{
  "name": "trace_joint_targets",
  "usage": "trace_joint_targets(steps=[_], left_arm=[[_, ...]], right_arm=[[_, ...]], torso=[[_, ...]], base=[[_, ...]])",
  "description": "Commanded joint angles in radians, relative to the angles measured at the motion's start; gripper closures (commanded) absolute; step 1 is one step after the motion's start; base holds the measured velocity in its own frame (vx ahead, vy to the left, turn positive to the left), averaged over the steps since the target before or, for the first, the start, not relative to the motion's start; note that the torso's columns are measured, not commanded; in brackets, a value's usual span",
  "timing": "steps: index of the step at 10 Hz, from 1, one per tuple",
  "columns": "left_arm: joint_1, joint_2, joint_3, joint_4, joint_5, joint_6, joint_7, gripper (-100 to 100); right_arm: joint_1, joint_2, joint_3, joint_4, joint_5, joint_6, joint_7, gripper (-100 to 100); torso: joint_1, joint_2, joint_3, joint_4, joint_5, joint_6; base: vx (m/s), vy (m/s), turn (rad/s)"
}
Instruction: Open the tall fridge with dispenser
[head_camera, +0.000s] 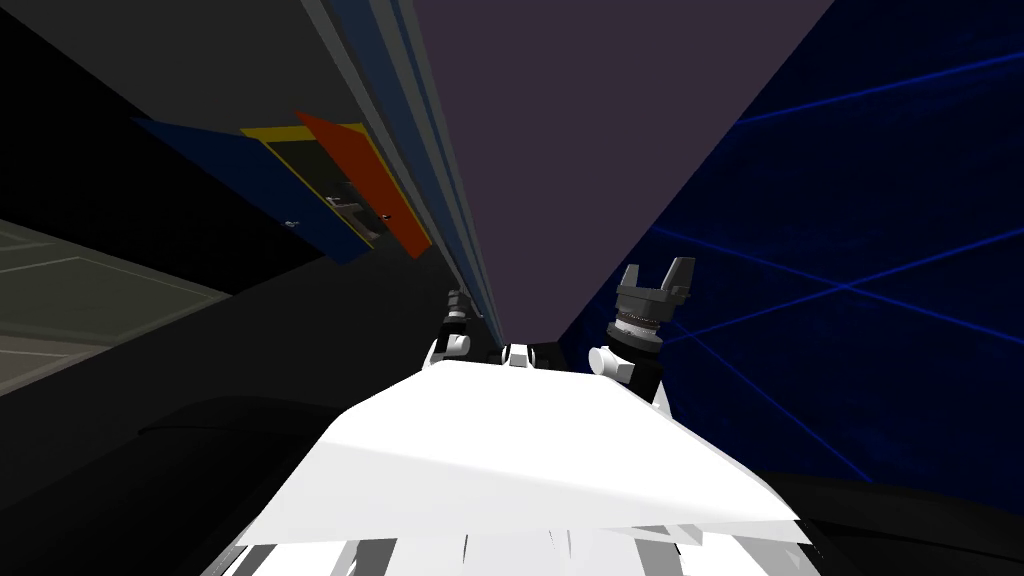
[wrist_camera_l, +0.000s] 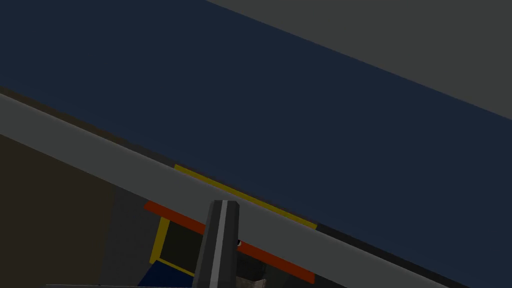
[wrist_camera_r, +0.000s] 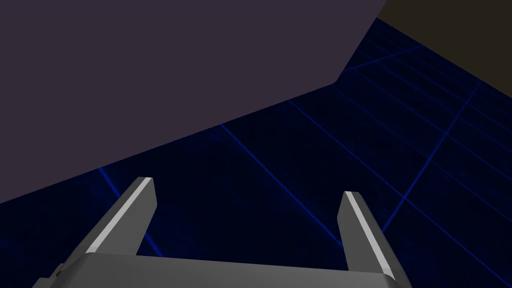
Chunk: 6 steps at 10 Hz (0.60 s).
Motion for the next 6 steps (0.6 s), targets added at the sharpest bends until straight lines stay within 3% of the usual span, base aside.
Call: trace_joint_targets(steps=[1,6], left_arm=[[-0.01,0.024,-0.017,0.0,0.005,0.003,0.014,100],[-0.036,0.074,-0.05,0.007,0.015,0.01,0.043,100]], right_arm=[[0.0,0.0,0.0,0.0,0.0,0.0,0.0,0],[0.0,0.0,0.0,0.0,0.0,0.0,0.0,0]], torso=[[0.001,-0.002,-0.002,0.0,0.001,0.0],[-0.014,-0.003,-0.002,-0.001,-0.003,0.001]], base=[[0.013,0.257,-0.083],[-0.004,0.285,-0.095]])
